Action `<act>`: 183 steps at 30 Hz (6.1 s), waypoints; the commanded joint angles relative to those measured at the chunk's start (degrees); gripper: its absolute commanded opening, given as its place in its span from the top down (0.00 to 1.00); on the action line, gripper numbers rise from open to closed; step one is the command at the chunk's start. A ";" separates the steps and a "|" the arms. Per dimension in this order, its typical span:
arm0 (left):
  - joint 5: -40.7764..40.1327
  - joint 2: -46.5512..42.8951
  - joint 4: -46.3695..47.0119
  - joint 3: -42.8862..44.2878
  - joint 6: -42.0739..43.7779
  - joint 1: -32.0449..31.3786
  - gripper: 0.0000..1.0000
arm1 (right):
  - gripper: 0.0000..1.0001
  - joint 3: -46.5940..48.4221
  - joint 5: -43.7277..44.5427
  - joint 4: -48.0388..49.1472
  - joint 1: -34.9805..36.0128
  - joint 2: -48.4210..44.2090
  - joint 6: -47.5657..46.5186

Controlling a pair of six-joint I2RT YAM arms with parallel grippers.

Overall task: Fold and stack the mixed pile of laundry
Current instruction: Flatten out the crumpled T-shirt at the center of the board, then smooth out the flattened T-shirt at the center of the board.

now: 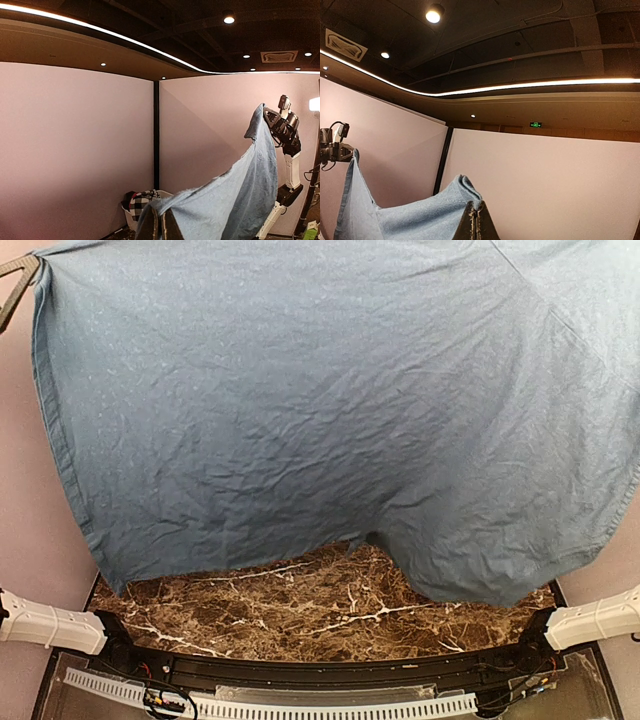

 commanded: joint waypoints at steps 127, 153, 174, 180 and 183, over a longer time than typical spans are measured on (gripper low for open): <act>-13.73 -1.27 -19.04 -89.70 -69.20 14.18 0.37 | 0.36 -78.39 -3.99 -6.07 9.91 17.71 26.25; -7.25 21.39 20.15 -72.85 -43.46 15.86 0.35 | 0.39 -57.78 -4.79 5.39 -15.30 44.47 28.15; -5.39 26.94 20.89 -70.38 -40.99 20.63 0.36 | 0.41 -67.88 -3.92 2.59 -29.05 44.16 29.58; -6.42 27.27 18.51 -69.88 -38.20 23.00 0.35 | 0.44 -69.83 -4.89 2.68 -28.65 40.69 28.11; -4.85 27.09 17.48 -72.18 -38.23 22.96 0.36 | 0.42 -71.06 -5.46 2.65 -26.24 35.43 27.85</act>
